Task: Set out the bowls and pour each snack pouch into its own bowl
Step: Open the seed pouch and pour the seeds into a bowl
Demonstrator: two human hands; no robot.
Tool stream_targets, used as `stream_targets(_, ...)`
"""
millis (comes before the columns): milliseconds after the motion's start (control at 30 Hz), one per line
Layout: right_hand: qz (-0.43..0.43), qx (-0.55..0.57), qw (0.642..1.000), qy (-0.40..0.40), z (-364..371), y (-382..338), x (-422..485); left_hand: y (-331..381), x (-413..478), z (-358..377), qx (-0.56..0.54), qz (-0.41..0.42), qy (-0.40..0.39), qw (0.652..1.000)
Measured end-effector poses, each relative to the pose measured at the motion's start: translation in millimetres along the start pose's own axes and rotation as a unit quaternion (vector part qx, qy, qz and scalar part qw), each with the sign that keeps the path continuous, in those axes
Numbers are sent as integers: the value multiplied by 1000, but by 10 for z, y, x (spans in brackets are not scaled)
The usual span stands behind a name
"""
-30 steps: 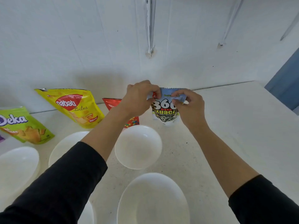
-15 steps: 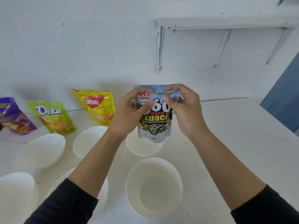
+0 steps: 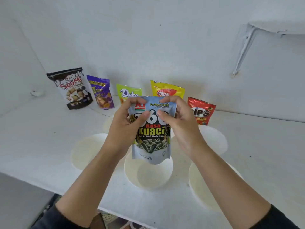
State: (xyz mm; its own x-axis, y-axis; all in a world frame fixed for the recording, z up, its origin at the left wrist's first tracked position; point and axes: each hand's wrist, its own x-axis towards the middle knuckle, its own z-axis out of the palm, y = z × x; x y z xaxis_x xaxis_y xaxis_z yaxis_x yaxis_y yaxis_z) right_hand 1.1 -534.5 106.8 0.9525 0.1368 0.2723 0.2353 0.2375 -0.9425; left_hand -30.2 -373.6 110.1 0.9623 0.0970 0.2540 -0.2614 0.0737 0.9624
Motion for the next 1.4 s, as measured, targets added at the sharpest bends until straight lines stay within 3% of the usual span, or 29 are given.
stream_targets(233,27,8,995,-90,1198,428,345,36,55,-1296,21,-9,71,997)
stream_targets(500,3,6,993,-121,2685,961,994,118,571,-2889,54,-5,91,994)
stream_targets(700,4,-22,993,-118,3412,1453,1419,-56,972,-3760,93,-8,98,991)
stream_targets(867,24,-50,992,-114,3701,1956,1660,-504,1200,-4250,127,-25,99,987)
stream_targets(1033,26,-147,982,-115,3759,2389,1778,-941,1242,-4457,153,-44,117,980)
stream_targets(1400,36,-172,972,-157,3761,2491,1721,-1144,1088,-4538,166,-33,118,979)
